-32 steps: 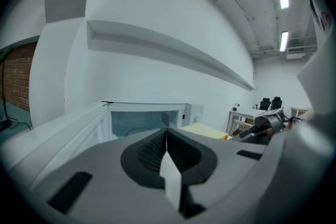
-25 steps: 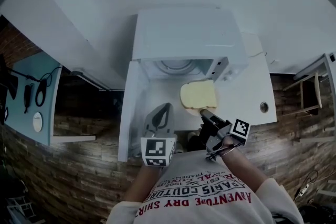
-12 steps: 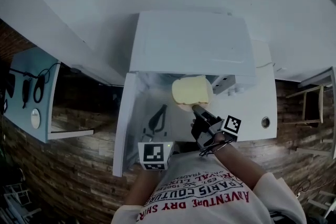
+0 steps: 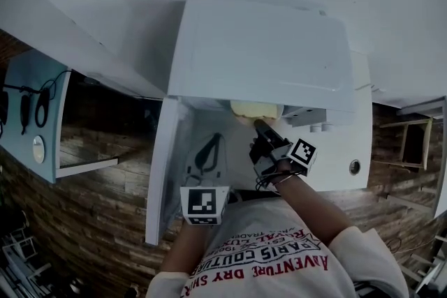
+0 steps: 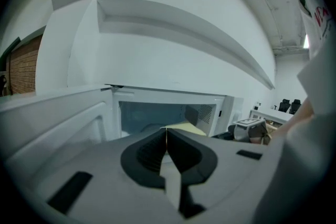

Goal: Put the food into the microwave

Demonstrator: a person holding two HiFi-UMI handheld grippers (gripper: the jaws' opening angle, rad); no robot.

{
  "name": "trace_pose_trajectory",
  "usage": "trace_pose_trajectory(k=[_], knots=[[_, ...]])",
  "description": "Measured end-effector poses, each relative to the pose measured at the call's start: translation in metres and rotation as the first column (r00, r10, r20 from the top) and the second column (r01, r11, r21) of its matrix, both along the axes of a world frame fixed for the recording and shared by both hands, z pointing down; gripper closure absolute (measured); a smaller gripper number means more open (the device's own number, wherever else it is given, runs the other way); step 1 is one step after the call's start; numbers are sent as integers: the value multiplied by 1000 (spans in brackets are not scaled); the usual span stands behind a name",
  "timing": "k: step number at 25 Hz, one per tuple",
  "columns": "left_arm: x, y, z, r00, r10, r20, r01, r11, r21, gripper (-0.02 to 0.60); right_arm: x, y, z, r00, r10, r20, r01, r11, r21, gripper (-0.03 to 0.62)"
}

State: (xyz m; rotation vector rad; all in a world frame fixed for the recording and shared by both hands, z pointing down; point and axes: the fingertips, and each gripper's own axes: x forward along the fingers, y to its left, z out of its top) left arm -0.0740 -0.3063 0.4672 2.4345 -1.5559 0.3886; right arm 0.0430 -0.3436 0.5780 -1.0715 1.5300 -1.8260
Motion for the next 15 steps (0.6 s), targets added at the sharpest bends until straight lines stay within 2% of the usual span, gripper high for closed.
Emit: trace_pose_trajectory(k=[15], knots=[[-7, -2, 18, 1000, -27, -5, 26, 998, -48, 574, -24, -46, 23, 1000, 5, 7, -6, 1000, 24, 571]])
